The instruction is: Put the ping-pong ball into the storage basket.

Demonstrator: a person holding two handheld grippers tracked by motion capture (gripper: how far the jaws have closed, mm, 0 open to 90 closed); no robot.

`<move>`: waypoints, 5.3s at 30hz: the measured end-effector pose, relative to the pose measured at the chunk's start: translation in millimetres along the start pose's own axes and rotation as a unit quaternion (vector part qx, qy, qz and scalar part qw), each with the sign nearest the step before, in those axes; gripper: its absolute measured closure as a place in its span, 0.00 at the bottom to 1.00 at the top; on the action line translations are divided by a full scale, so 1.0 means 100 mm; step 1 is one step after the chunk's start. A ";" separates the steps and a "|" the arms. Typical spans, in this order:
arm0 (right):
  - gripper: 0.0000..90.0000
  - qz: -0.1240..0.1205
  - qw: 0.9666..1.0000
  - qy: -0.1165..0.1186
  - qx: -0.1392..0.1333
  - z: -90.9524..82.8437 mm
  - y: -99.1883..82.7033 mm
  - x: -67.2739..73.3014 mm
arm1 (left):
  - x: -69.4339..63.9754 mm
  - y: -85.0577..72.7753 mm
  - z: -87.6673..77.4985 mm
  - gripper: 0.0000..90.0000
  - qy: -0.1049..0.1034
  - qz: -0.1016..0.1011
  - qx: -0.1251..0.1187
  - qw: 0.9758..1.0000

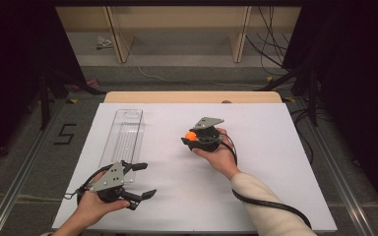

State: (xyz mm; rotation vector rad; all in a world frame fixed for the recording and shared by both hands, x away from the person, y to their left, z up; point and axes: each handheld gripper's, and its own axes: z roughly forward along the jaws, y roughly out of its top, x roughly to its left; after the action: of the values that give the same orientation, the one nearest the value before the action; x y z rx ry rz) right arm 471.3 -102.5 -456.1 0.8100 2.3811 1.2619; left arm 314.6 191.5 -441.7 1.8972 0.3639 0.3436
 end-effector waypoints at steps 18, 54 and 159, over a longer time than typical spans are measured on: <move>0.57 -0.006 1.000 0.009 -0.003 0.01 0.04 0.07 | 0.00 0.00 0.00 0.18 0.000 0.000 0.000 1.000; 0.57 -0.015 0.999 0.030 -0.015 0.01 0.15 0.23 | -0.01 0.01 0.00 0.18 -0.002 0.004 -0.001 1.000; 0.57 -0.041 0.996 0.069 -0.034 0.19 0.60 0.61 | -0.05 0.02 0.02 0.19 -0.004 0.026 0.009 1.000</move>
State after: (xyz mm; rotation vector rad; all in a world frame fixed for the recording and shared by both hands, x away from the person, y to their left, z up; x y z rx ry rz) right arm 453.0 -25.3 -418.6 0.6177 2.4357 1.3976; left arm 310.8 186.9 -441.1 1.9270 0.3143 0.3674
